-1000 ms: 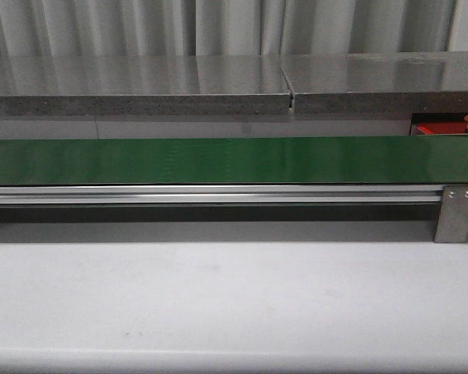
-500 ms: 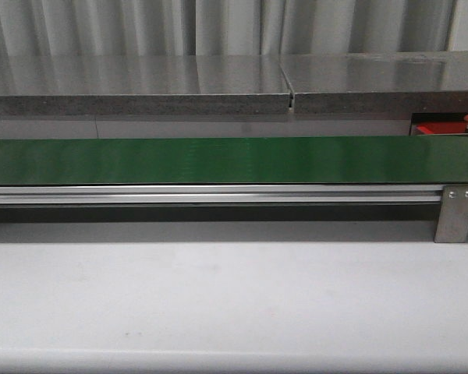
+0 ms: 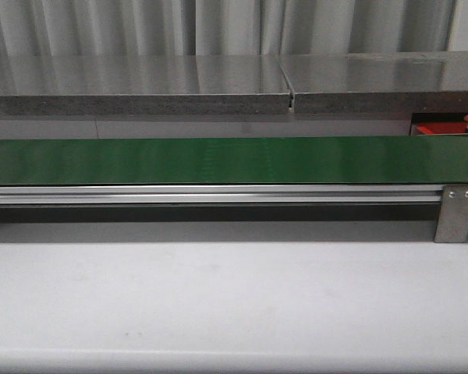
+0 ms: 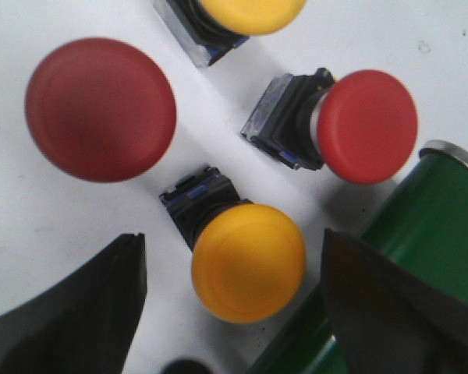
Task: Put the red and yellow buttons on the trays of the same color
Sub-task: 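Lower the left gripper onto a yellow button in the cluster and grasp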
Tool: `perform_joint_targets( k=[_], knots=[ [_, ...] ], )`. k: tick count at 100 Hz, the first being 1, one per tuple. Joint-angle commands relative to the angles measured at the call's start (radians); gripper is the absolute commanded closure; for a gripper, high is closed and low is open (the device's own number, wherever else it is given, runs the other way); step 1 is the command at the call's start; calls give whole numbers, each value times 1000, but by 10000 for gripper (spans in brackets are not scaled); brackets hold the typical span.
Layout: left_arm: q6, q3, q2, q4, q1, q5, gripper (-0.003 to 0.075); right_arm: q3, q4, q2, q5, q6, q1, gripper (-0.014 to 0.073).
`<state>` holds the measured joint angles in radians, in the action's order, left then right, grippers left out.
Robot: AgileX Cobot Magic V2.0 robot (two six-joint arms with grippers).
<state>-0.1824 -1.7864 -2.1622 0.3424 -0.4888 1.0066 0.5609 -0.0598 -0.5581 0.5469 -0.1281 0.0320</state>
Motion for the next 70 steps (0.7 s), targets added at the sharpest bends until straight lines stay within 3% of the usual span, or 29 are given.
perform_joint_targets(
  k=[1, 30, 70],
  knots=[
    [-9, -32, 40, 32, -3, -36, 247, 23, 9, 1, -69, -8, 1, 712],
    [-9, -32, 9, 45, 3, -61, 258, 23, 9, 1, -69, -8, 1, 712],
    [-9, -32, 11, 47, 3, -64, 527, 23, 9, 1, -69, -8, 1, 712]
  ],
)
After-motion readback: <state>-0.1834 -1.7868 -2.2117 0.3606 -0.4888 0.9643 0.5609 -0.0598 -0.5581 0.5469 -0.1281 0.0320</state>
